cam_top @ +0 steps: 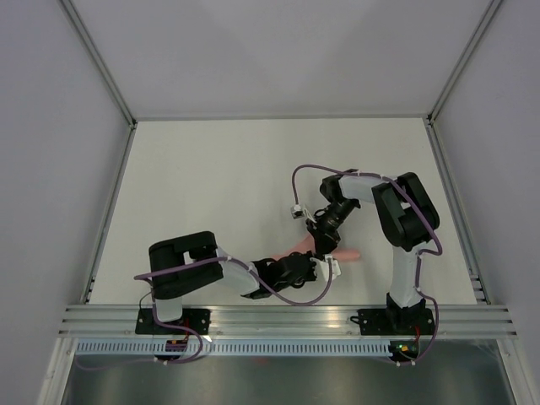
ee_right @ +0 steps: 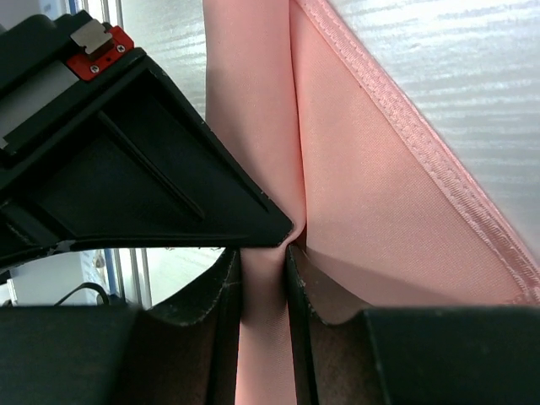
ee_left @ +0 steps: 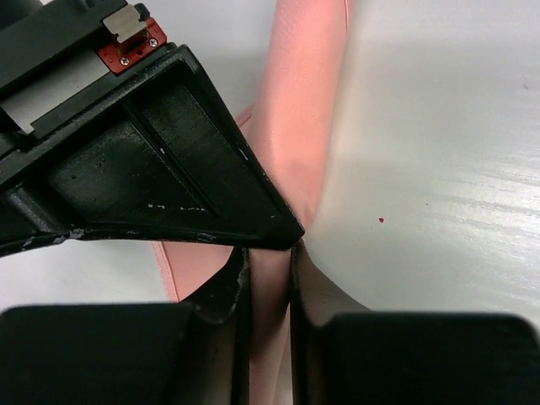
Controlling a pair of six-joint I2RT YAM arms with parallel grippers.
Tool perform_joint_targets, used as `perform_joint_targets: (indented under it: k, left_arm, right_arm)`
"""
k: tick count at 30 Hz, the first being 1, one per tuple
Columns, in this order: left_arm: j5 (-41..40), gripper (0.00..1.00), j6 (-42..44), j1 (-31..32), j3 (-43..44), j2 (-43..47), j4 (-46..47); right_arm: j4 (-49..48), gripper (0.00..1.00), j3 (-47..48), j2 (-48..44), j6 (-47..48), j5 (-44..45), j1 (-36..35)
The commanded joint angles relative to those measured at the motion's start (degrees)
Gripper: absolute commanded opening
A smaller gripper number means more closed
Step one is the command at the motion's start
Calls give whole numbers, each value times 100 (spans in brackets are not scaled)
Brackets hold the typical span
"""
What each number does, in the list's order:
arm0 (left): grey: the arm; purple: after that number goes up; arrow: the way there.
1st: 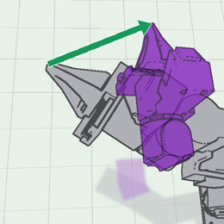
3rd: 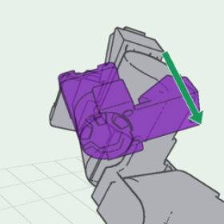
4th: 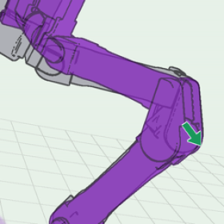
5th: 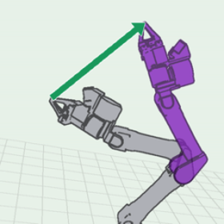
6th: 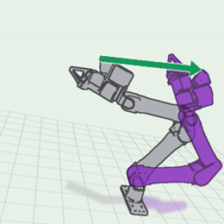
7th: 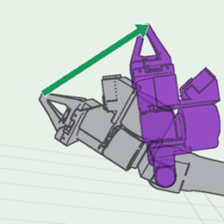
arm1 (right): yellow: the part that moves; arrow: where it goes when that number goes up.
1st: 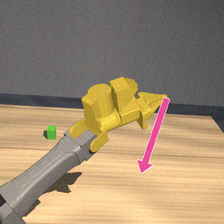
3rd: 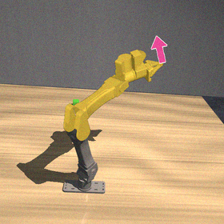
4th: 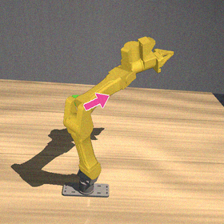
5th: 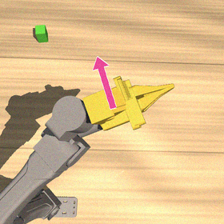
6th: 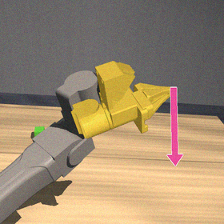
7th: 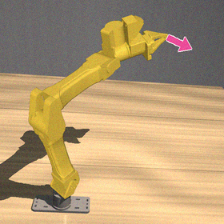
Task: Fold the napkin, place the utensils inside, and roll it up
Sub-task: Roll the napkin with the utensil
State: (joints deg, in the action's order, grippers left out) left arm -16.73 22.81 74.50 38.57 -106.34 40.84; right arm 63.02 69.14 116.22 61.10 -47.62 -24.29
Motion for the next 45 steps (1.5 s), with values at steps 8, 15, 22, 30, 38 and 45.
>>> perform_joint_targets:
  k: [8,15,22,30,38,45]
  left_arm:
    - [1330,2,-681,-585,309,-150,-1851]
    - [1585,2,-883,-840,371,-115,-2009]
    - [2339,2,-1366,-1350,503,-27,-2335]
    - [3430,2,-1797,-1921,977,-290,-3160]
    - [4818,2,-2105,-2413,1821,-1019,-4049]
    - [5803,2,-2219,-2835,2505,-1582,-4865]
  right_arm:
    - [-686,59,-121,33,315,1070,74]
    - [-90,98,555,-240,385,754,521]
    - [166,98,847,-836,350,183,1391]
    - [-1042,98,-215,-2181,-308,41,2025]
    - [-2952,94,-2043,-4158,-1223,498,1990]
    - [-4550,84,-3485,-5337,-1355,1594,1183]
